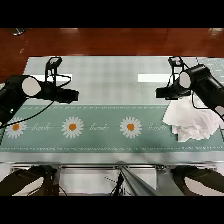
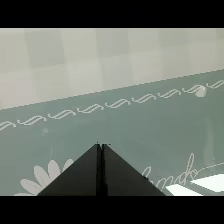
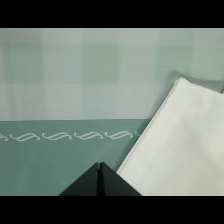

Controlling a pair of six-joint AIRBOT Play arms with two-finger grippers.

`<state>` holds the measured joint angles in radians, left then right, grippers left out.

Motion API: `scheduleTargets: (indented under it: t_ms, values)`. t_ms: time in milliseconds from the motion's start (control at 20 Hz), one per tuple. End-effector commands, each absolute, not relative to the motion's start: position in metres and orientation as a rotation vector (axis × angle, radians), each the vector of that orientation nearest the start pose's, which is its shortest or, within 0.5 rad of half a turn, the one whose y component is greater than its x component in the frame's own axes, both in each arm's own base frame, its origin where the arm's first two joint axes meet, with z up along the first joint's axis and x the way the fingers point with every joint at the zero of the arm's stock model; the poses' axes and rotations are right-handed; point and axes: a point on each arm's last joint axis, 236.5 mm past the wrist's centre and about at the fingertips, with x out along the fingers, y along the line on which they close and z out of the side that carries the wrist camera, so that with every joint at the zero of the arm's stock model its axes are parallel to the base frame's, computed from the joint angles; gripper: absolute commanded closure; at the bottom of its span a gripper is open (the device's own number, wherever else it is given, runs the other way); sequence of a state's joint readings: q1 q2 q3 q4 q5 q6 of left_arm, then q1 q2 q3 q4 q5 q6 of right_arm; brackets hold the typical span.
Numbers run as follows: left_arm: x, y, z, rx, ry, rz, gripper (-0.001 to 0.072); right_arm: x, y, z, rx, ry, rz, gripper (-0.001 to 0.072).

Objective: Fold the shirts.

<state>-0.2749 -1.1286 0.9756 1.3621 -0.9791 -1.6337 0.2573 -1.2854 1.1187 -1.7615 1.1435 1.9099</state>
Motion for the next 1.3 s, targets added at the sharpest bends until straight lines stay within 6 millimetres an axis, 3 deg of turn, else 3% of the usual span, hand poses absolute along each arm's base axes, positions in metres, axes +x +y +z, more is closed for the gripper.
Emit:
scheduleTargets:
  t_ms: [0, 550, 700, 800, 850, 900, 950, 1000, 1050, 1250]
  values:
    - [0.348, -0.140, 0.016, -0.101, 1.161, -0.296, 0.0687, 0.373, 0.056, -0.004, -0.056, 1.269, -0.092, 0.0671]
    - [0.348, -0.140, 0.015, -0.101, 1.161, -0.296, 0.0688, 0.375, 0.057, -0.004, -0.053, 1.260, -0.089, 0.0671]
    - [0.349, -0.140, 0.016, -0.101, 1.158, -0.296, 0.0688, 0.392, 0.059, 0.002, -0.062, 1.184, -0.072, 0.0671]
    - [0.355, -0.141, 0.019, -0.106, 1.128, -0.295, 0.0687, 0.406, 0.048, 0.009, -0.124, 1.121, -0.088, 0.0671]
    - [0.363, -0.142, 0.023, -0.113, 1.088, -0.294, 0.0687, 0.412, 0.035, 0.015, -0.188, 1.091, -0.118, 0.0636]
    - [0.373, -0.143, 0.029, -0.121, 1.041, -0.293, 0.0687, 0.416, 0.020, 0.021, -0.244, 1.065, -0.164, 0.0342]
    - [0.384, -0.145, 0.035, -0.130, 0.986, -0.291, 0.0634, 0.419, 0.006, 0.025, -0.286, 1.052, -0.196, 0.0092]
    - [0.393, -0.145, 0.041, -0.137, 0.941, -0.289, 0.0355, 0.417, -0.011, 0.027, -0.304, 1.062, -0.241, 0.0085]
    - [0.399, -0.146, 0.046, -0.145, 0.910, -0.287, 0.0008, 0.409, -0.035, 0.027, -0.299, 1.093, -0.309, 0.0085]
    - [0.394, -0.145, 0.042, -0.138, 0.935, -0.287, 0.0004, 0.350, -0.146, 0.017, -0.099, 1.267, -0.620, 0.0086]
